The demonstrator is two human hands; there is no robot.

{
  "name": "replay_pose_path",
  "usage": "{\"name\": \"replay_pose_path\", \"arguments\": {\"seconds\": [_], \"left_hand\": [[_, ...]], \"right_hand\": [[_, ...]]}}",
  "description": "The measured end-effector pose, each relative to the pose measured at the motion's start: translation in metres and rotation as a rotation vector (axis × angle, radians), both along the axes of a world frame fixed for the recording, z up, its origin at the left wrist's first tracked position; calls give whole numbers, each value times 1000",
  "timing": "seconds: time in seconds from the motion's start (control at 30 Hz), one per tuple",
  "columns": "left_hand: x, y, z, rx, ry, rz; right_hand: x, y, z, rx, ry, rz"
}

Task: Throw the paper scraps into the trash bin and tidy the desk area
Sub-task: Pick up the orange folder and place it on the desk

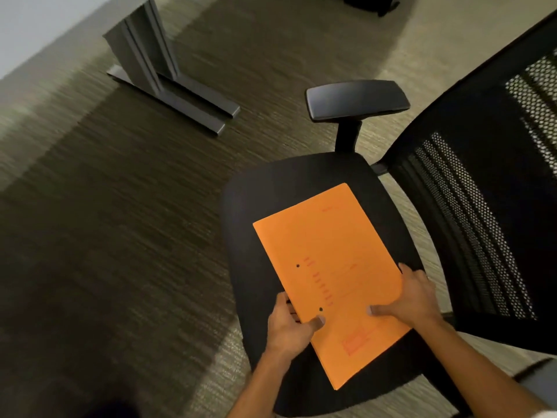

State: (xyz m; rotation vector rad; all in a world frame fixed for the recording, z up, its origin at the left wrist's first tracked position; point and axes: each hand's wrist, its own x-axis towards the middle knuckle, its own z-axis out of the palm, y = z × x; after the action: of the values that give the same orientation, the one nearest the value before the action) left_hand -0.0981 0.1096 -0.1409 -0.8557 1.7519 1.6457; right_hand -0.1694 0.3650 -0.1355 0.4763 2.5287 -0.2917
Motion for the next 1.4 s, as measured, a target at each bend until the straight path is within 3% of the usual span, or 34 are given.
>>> {"name": "replay_pose_path", "arguments": {"seconds": [0.2, 0.37, 0.6, 0.73, 0.93, 1.13, 1.4], "left_hand": [[-3, 1, 5, 184, -49, -43], [-2, 8, 10, 181, -50, -1], [-1, -26, 27, 287, -113, 174], [11, -72, 44, 311, -4, 293], [12, -170, 131, 181, 159, 293], [17, -251, 251, 195, 400, 361], [33, -323, 371, 125, 609, 411]], "right_hand": [[-12, -4, 0, 94, -115, 4], [-16, 0, -2, 75, -152, -38], [-3, -5, -1, -208, -131, -222], [6, -38, 22, -386, -193, -358], [4, -115, 97, -728, -156, -263], [-10, -204, 216, -1042, -50, -112], [-29, -294, 338, -1250, -8, 87]]}}
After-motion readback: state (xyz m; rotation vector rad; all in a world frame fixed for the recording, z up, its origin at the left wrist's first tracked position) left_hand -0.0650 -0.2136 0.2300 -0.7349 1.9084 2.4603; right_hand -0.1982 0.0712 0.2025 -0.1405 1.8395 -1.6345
